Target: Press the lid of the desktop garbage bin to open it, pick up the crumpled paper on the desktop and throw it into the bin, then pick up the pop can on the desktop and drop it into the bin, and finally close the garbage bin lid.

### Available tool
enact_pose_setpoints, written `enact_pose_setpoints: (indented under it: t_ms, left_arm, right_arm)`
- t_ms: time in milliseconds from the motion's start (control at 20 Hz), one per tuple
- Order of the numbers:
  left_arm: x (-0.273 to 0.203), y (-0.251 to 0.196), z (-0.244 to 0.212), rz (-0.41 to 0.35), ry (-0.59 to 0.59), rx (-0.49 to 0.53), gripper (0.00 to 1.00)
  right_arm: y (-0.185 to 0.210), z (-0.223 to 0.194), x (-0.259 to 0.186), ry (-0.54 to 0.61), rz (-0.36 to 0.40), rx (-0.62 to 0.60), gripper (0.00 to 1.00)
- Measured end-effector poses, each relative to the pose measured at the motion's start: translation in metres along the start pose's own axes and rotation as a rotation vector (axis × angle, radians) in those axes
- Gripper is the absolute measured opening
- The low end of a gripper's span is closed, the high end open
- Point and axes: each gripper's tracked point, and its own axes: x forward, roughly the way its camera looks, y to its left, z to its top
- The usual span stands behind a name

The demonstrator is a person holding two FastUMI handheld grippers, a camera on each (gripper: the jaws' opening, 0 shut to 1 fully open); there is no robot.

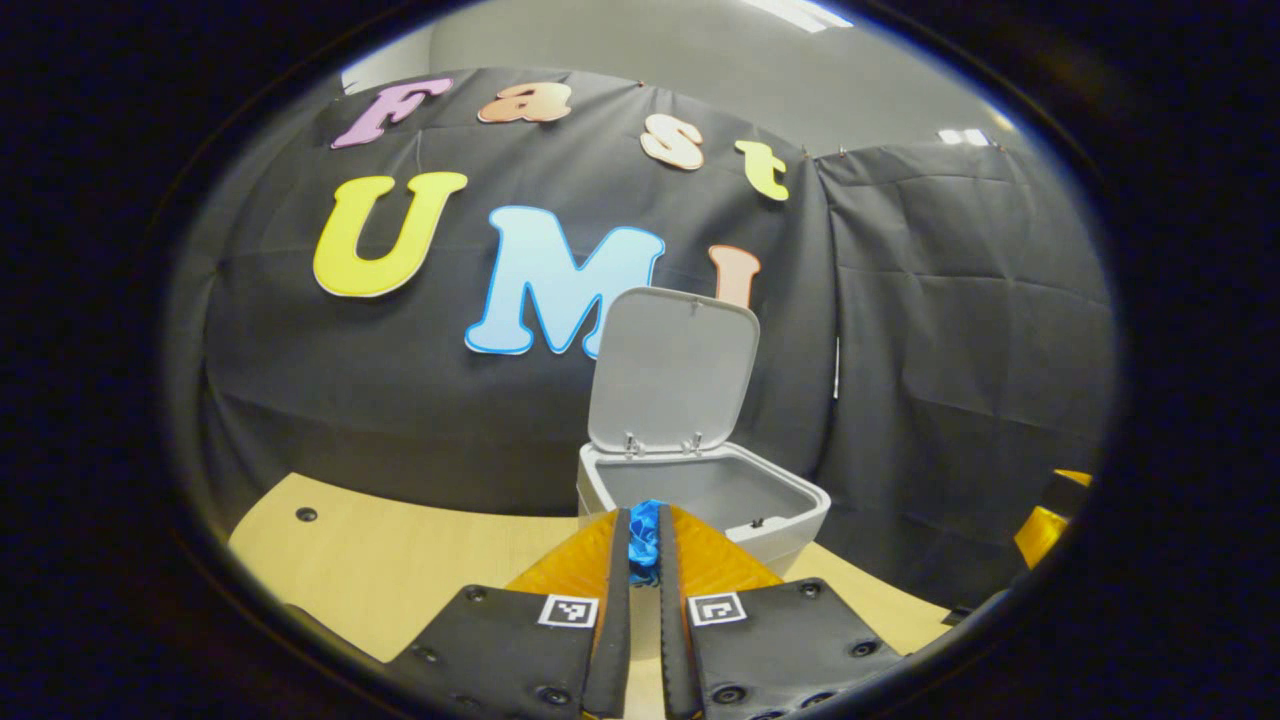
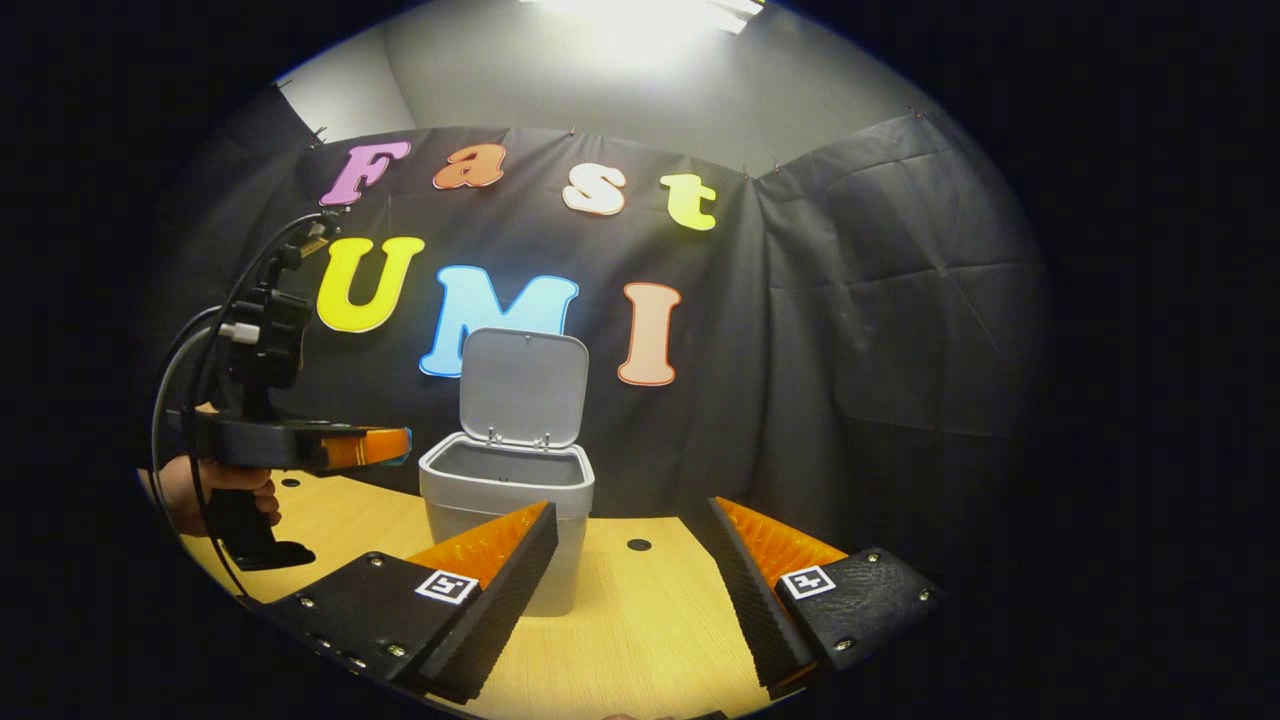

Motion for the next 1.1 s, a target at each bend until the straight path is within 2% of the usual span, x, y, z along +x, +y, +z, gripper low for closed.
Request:
enact_pose_setpoints:
  t_ms: [350, 450, 600, 750, 800, 850, 950, 1000, 1100]
  left_arm:
    - [0.052, -0.011, -0.004, -0.034, 0.012, -0.001, 0.19]
    - [0.062, -0.012, -0.008, -0.031, 0.023, 0.012, 0.21]
    - [0.073, -0.016, -0.016, -0.034, 0.046, 0.022, 0.22]
    - [0.08, -0.019, -0.019, -0.047, 0.059, 0.025, 0.29]
    - [0.08, -0.016, -0.02, -0.046, 0.063, 0.028, 0.27]
    - [0.081, -0.016, -0.022, -0.045, 0.069, 0.029, 0.41]
    - [0.083, -0.014, -0.024, -0.042, 0.075, 0.029, 0.4]
    - [0.082, -0.012, -0.023, -0.041, 0.077, 0.026, 0.47]
    - [0.081, -0.014, -0.025, -0.056, 0.082, 0.017, 0.52]
  right_arm:
    - [-0.028, -0.009, -0.019, 0.048, -0.111, -0.024, 0.94]
    - [-0.035, -0.014, -0.024, 0.065, -0.141, -0.025, 0.94]
    - [-0.041, -0.015, -0.029, 0.079, -0.173, -0.028, 0.94]
    - [-0.04, -0.017, -0.032, 0.087, -0.185, -0.022, 0.94]
    - [-0.039, -0.017, -0.033, 0.089, -0.186, -0.025, 0.94]
    - [-0.038, -0.018, -0.033, 0.09, -0.186, -0.031, 0.94]
    - [-0.035, -0.016, -0.033, 0.09, -0.179, -0.033, 0.94]
    - [-0.033, -0.014, -0.032, 0.088, -0.175, -0.027, 0.94]
    - [-0.031, -0.014, -0.029, 0.087, -0.168, -0.019, 0.95]
